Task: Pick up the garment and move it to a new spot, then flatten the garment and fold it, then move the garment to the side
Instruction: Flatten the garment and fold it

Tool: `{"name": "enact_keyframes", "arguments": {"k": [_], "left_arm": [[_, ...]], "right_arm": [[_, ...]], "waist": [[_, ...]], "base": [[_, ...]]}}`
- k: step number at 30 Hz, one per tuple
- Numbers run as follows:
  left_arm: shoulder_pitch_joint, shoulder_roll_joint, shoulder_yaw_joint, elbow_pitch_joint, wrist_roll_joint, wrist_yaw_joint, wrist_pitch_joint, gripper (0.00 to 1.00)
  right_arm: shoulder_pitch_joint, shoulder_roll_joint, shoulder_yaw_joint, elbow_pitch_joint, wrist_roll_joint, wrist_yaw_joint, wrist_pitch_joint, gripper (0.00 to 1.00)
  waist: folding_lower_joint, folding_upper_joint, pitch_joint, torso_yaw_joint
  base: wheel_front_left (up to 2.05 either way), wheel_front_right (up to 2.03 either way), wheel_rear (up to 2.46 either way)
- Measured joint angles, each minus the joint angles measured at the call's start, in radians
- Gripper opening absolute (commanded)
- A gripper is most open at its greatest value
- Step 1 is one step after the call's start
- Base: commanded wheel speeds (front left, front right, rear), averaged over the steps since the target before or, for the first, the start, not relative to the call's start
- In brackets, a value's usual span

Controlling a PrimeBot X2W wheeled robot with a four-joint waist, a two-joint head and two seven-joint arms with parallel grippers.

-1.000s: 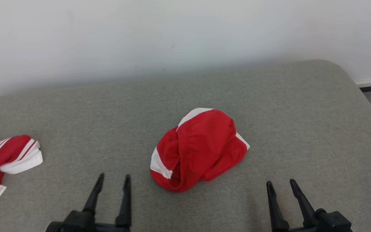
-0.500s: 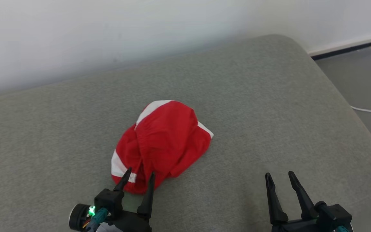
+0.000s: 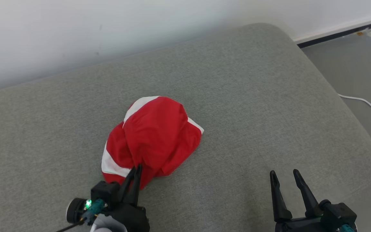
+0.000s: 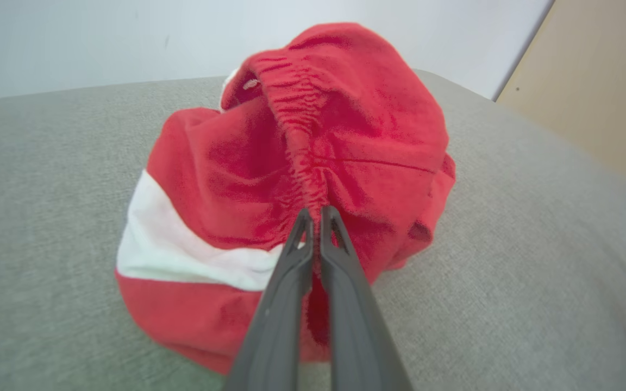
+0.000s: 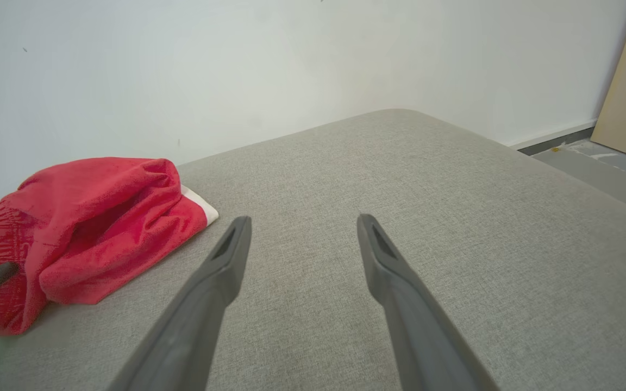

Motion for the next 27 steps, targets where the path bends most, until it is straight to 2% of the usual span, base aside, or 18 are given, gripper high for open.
{"name": "enact_keyframes", "arguments": {"k": [8, 13, 18, 23, 24, 25, 27], "left_arm": [[0.021, 0.000, 0.024, -0.229, -0.033, 0.000, 0.000, 0.00], [0.137, 0.044, -0.049, -0.337, 0.023, 0.000, 0.000, 0.00], [0.272, 0.113, -0.123, -0.356, 0.058, 0.000, 0.000, 0.00], [0.330, 0.121, -0.123, -0.288, 0.041, -0.002, 0.000, 0.00], [0.335, 0.119, -0.124, -0.263, 0.032, -0.002, 0.000, 0.06], [0.342, 0.116, -0.122, -0.260, 0.031, -0.002, 0.000, 1.00], [0.343, 0.091, -0.097, -0.275, -0.009, -0.002, 0.000, 1.00]], "right_arm": [[0.022, 0.000, -0.012, -0.004, -0.008, 0.000, 0.000, 1.00], [0.032, 0.000, -0.014, -0.006, -0.009, 0.000, 0.000, 1.00], [0.037, 0.000, -0.013, -0.011, -0.009, 0.000, 0.000, 1.00], [0.038, 0.000, -0.014, -0.008, -0.009, 0.000, 0.000, 1.00], [0.040, 0.001, -0.013, -0.008, -0.009, 0.000, 0.000, 1.00], [0.042, 0.000, -0.013, -0.007, -0.009, 0.000, 0.000, 1.00], [0.044, 0.001, -0.014, -0.006, -0.010, 0.000, 0.000, 1.00]], "waist": [[0.0000, 0.0000, -0.019, 0.069], [0.0000, 0.0000, -0.031, 0.131], [-0.0002, 0.0000, -0.040, 0.193], [-0.0002, 0.0000, -0.043, 0.242], [-0.0002, 0.0000, -0.043, 0.249], [-0.0002, 0.0000, -0.044, 0.256], [-0.0001, 0.0000, -0.048, 0.267]], "base": [[0.00, 0.00, 0.00], [0.00, 0.00, 0.00], [0.00, 0.00, 0.00], [0.00, 0.00, 0.00], [0.00, 0.00, 0.00], [0.00, 0.00, 0.00], [0.00, 0.00, 0.00]]}}
